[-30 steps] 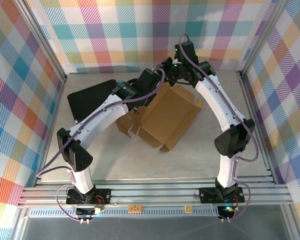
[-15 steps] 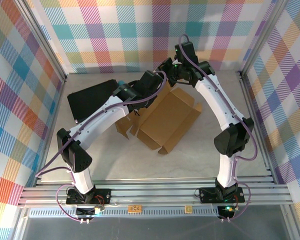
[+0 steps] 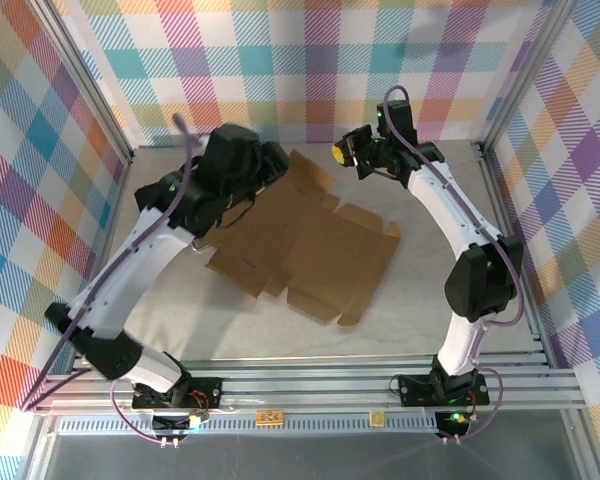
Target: Fold the paper box
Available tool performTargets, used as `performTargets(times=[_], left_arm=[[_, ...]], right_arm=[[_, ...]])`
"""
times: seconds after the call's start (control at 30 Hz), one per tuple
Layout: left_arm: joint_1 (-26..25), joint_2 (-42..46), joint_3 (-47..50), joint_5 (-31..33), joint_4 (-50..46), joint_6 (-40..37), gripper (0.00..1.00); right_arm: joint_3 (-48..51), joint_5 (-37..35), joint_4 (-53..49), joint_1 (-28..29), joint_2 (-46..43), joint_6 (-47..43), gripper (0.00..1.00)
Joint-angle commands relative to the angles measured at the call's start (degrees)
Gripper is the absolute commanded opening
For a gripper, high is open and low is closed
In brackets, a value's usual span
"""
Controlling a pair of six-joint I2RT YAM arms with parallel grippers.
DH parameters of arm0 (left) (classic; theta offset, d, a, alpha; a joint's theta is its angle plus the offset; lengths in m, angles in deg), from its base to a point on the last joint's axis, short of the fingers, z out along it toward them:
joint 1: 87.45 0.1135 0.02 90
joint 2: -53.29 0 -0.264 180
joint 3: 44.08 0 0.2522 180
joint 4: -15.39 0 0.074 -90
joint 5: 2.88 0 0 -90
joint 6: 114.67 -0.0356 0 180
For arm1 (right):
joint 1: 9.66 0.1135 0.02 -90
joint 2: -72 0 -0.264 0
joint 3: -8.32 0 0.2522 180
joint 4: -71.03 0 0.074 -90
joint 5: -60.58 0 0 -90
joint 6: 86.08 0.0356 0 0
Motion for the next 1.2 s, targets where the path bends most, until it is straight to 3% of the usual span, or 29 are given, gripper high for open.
performTargets(times=[0.0, 0.1, 0.2, 0.3, 0.4, 0.47, 0.57, 0.7, 0.83, 1.0, 1.17], left_arm=[[1.66, -0.86, 3.08, -6.78, 4.68, 20.51, 0.65], [6.31, 2.15, 5.69, -5.62, 0.69, 18.0, 0.6], [16.76, 5.22, 12.38, -12.42, -2.81, 14.2, 0.6], [24.96, 7.41, 19.6, -17.39, -7.5, 9.02, 0.67], [32.41, 13.03, 32.26, -23.06, -3.29, 14.49, 0.74], [35.53, 16.99, 38.53, -22.78, 0.75, 20.05, 0.73], [37.9, 18.61, 39.96, -18.47, 1.83, 21.98, 0.71], [42.05, 10.99, 35.44, -23.79, 6.41, 3.46, 0.71], [42.35, 4.35, 31.22, -28.22, 4.9, -16.51, 0.64], [41.44, 3.91, 33.25, -24.64, 1.69, -28.95, 0.62], [37.71, 1.57, 33.97, -23.14, 1.33, -35.6, 0.6]], right_arm=[[-0.78, 1.21, 3.17, -0.13, -2.22, 1.44, 0.0], [-3.47, 1.16, -5.0, 0.27, -0.97, -3.77, 0.0], [-4.42, 0.68, -11.87, 1.64, -0.23, -10.5, 0.0], [-2.8, 0.75, -14.23, 3.41, 0.15, -14.11, 0.02], [-4.29, 0.12, -18.2, 5.66, 2.26, -16.73, 0.16], [-7.6, -2.02, -21.63, 8.13, 4.74, -19.29, 0.2], [-13.17, -3.88, -25.94, 11.38, 9.07, -22.14, 0.23], [-16.49, -3.25, -26.38, 12.63, 12.13, -22.8, 0.25], [-19.99, -1.68, -26.82, 12.47, 13.94, -25.82, 0.3], [-25.23, -0.06, -29.75, 11.93, 16.69, -28.47, 0.35], [-25.56, 1.44, -29.22, 11.27, 17.54, -28.17, 0.35]])
